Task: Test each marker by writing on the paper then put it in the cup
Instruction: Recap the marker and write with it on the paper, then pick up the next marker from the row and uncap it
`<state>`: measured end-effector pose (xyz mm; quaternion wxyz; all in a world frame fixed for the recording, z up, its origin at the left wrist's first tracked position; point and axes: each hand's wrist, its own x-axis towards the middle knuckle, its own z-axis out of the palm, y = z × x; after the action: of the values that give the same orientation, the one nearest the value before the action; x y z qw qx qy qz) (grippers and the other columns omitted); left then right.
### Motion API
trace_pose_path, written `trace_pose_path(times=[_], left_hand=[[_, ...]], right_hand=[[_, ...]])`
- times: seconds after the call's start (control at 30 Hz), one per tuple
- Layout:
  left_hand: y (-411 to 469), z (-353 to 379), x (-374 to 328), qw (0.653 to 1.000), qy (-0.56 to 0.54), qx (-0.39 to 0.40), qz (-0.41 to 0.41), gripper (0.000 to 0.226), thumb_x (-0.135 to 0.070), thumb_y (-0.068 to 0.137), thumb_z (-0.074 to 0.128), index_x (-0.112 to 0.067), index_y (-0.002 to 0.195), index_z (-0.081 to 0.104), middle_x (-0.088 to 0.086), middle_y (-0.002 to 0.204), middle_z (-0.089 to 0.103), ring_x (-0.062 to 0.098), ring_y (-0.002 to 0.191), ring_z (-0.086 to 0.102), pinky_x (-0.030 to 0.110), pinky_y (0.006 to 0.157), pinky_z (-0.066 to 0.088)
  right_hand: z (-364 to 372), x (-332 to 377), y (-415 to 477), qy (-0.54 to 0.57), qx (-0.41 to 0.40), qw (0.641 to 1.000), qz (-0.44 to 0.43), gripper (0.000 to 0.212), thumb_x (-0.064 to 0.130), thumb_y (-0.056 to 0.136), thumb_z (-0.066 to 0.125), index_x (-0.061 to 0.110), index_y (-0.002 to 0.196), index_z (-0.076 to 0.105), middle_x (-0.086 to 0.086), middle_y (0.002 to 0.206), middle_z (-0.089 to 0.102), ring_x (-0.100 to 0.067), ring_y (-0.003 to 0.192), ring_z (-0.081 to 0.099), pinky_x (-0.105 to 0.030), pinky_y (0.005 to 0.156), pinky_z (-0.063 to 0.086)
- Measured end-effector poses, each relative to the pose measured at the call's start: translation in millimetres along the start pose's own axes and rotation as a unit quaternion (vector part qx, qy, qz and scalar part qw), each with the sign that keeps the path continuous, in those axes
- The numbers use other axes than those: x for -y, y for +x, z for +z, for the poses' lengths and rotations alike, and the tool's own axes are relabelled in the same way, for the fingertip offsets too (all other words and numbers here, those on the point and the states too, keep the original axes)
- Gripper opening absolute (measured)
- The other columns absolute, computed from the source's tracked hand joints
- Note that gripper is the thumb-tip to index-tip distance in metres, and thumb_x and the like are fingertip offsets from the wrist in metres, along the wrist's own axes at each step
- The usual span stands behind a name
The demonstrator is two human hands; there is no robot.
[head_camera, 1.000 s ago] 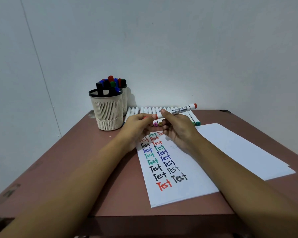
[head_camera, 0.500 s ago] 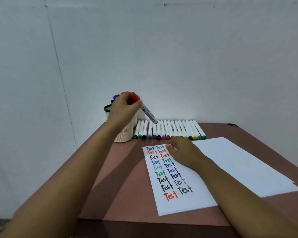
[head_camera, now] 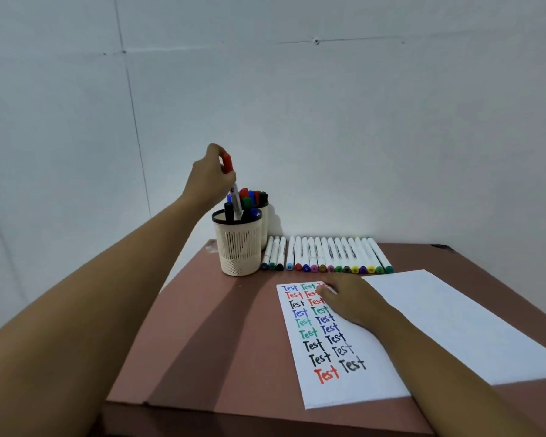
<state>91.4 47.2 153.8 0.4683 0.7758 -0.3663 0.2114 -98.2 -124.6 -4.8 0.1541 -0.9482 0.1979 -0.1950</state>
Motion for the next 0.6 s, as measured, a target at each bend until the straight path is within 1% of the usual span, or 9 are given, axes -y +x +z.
trace_pose_path(times=[0.07, 0.13, 0.2, 0.33, 0.37, 0.43, 0.47, 0.53, 0.6], left_hand=[[-4, 7, 11, 0.998, 0.037, 0.045, -0.015, 0.029, -0.008, 0.089, 0.054, -0.007, 0.116, 0.044, 0.013, 0.097, 0.061, 0.022, 0.076, 0.057, 0.023, 0.057, 0.045], [-7, 14, 22, 0.993, 0.079, 0.08, -0.032, 0.028, -0.014, 0.09, 0.055, -0.007, 0.116, 0.049, 0.015, 0.106, 0.062, 0.023, 0.082, 0.057, 0.027, 0.065, 0.046], [-8, 18, 28, 0.989, 0.112, 0.091, -0.034, 0.029, -0.021, 0.092, 0.053, -0.006, 0.116, 0.056, 0.015, 0.112, 0.062, 0.021, 0.086, 0.054, 0.028, 0.07, 0.044], [-12, 23, 26, 0.986, 0.131, 0.106, -0.014, 0.037, -0.03, 0.097, 0.042, -0.005, 0.116, 0.061, 0.012, 0.113, 0.064, 0.018, 0.09, 0.052, 0.027, 0.074, 0.038], [-13, 24, 23, 0.988, 0.119, 0.093, -0.013, 0.038, -0.03, 0.098, 0.04, -0.005, 0.118, 0.061, 0.012, 0.115, 0.064, 0.02, 0.094, 0.054, 0.026, 0.076, 0.038], [-20, 27, 16, 0.995, 0.086, 0.041, -0.002, 0.036, -0.027, 0.098, 0.04, -0.005, 0.119, 0.059, 0.011, 0.118, 0.062, 0.021, 0.103, 0.055, 0.025, 0.081, 0.038], [-27, 30, 12, 0.997, 0.072, 0.011, 0.016, 0.033, -0.024, 0.097, 0.041, -0.005, 0.117, 0.059, 0.011, 0.116, 0.062, 0.021, 0.104, 0.055, 0.025, 0.082, 0.039], [-44, 41, 5, 0.995, 0.058, -0.037, 0.077, 0.027, -0.017, 0.094, 0.045, -0.006, 0.112, 0.061, 0.011, 0.11, 0.062, 0.024, 0.101, 0.055, 0.027, 0.084, 0.039], [-66, 59, 1, 0.988, 0.046, -0.042, 0.142, 0.024, -0.013, 0.092, 0.049, -0.004, 0.108, 0.063, 0.013, 0.105, 0.063, 0.026, 0.098, 0.055, 0.028, 0.084, 0.039]], right_hand=[[-1, 1, -1, -0.001, 0.0, 1.0, 0.0, 0.031, 0.035, 0.096, 0.045, 0.015, 0.103, 0.066, -0.003, 0.1, 0.068, -0.017, 0.094, 0.061, -0.031, 0.08, 0.047], [-1, 1, -1, -0.002, 0.001, 1.0, 0.002, 0.032, 0.036, 0.096, 0.045, 0.016, 0.109, 0.066, -0.003, 0.104, 0.068, -0.017, 0.096, 0.06, -0.032, 0.083, 0.048], [-2, 2, -1, 0.0, 0.002, 1.0, 0.003, 0.032, 0.036, 0.096, 0.045, 0.018, 0.113, 0.066, -0.003, 0.108, 0.068, -0.018, 0.099, 0.06, -0.031, 0.085, 0.047], [-2, 3, -1, 0.002, 0.0, 1.0, -0.001, 0.033, 0.035, 0.097, 0.045, 0.017, 0.117, 0.064, -0.004, 0.113, 0.067, -0.019, 0.104, 0.059, -0.032, 0.088, 0.046], [-2, 3, -1, 0.001, -0.001, 1.0, -0.001, 0.034, 0.035, 0.097, 0.045, 0.017, 0.119, 0.063, -0.004, 0.115, 0.066, -0.019, 0.106, 0.059, -0.032, 0.089, 0.046], [-2, 3, 0, -0.004, -0.002, 1.0, 0.002, 0.035, 0.035, 0.097, 0.044, 0.015, 0.121, 0.062, -0.005, 0.118, 0.065, -0.021, 0.109, 0.058, -0.033, 0.091, 0.046], [-2, 3, 0, -0.006, 0.0, 1.0, 0.005, 0.036, 0.035, 0.097, 0.044, 0.015, 0.121, 0.062, -0.006, 0.118, 0.065, -0.021, 0.109, 0.058, -0.033, 0.091, 0.046], [-2, 3, 0, -0.006, 0.003, 1.0, 0.004, 0.035, 0.035, 0.098, 0.044, 0.016, 0.122, 0.061, -0.005, 0.119, 0.065, -0.021, 0.109, 0.057, -0.032, 0.091, 0.045], [-2, 3, 1, -0.006, 0.006, 1.0, 0.003, 0.035, 0.035, 0.097, 0.044, 0.018, 0.123, 0.061, -0.004, 0.119, 0.065, -0.02, 0.11, 0.057, -0.032, 0.09, 0.045]])
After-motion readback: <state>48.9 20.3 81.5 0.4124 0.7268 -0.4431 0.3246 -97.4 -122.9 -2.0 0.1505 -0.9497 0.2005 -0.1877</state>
